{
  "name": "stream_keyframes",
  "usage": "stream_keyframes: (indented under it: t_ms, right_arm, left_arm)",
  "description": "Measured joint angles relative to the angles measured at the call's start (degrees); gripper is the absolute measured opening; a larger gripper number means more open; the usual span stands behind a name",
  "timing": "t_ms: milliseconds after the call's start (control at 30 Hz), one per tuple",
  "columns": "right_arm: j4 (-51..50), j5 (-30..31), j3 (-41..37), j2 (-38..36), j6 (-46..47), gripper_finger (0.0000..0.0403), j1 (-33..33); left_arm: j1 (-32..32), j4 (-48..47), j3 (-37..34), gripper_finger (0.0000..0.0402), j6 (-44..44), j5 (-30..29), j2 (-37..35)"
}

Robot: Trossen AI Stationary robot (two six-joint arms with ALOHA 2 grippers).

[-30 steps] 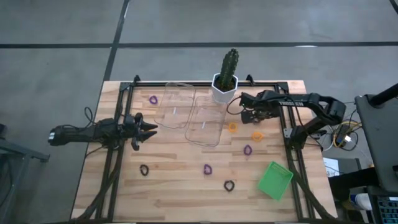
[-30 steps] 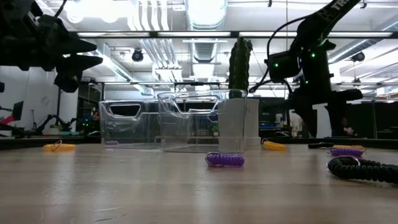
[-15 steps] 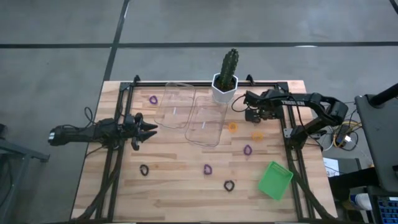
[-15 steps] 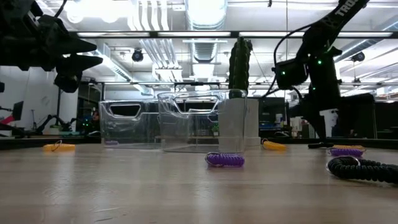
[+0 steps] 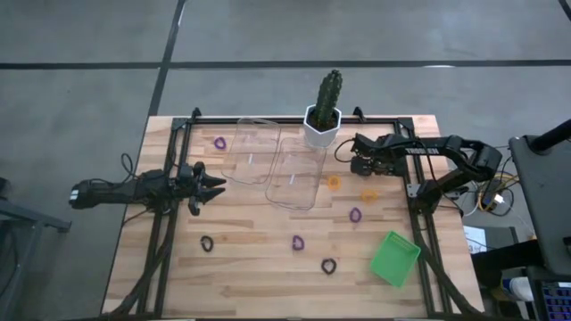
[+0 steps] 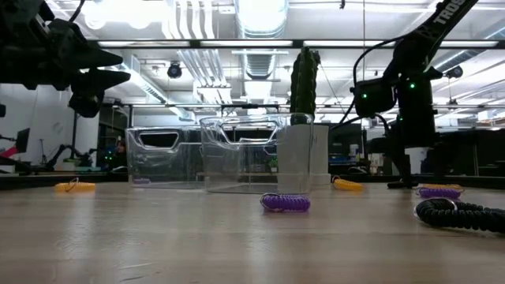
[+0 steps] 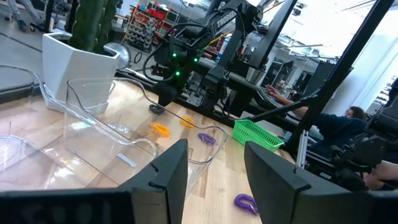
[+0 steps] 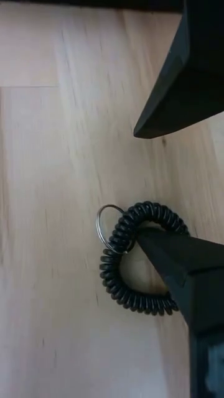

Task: Sort spring keychains
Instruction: Put the top right black spring keychain into the green basket

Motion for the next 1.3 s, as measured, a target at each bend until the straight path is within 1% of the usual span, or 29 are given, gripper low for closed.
stream_keyframes:
  t_ms: [100,233,600,700,867,933,1067,1200,1300]
  right_arm:
    - [0.17,-0.54,-0.08,0.06,0.1,0.0227,0.0]
    - [0.4,-1.04,-0.11,0.09,0.3,0.0191,-0.02]
    - [-0.54,-1.94,1.15,-0.27,-0.39,0.0048,0.0]
    - [-0.7,-2.21,1.19,-1.36,-0.92,0.002,-0.05]
    - [-0.62,-6.15,1.27,-4.15,-1.97,0.0017,0.0]
    - [-0.52,-7.49,1.28,-5.99,-3.03,0.0015,-0.02]
    - [-0.42,-12.07,1.35,-10.8,-6.91,0.0014,-0.05]
    - [0.16,-19.32,1.38,-16.91,-9.37,0.0014,0.07]
    - [3.01,-25.91,1.38,-22.0,-10.73,0.0013,1.16]
  left_arm:
    - [0.0,0.0,0.0,0.0151,0.0,0.0,0.01]
    - [-0.01,0.0,0.0,0.0151,0.0,0.0,0.02]
    - [0.0,0.0,0.02,0.0151,0.0,0.0,0.02]
    - [0.01,-0.01,0.02,0.0151,0.0,0.0,0.01]
    - [0.0,0.0,0.02,0.0151,0.0,-0.03,0.0]
    - [0.01,0.0,0.02,0.0151,0.0,-0.11,0.02]
    - [0.0,0.0,0.02,0.0151,0.02,-0.17,0.02]
    - [0.0,0.0,0.02,0.0151,0.12,-0.17,0.02]
    - [0.0,0.0,0.02,0.0151,0.13,-0.2,0.01]
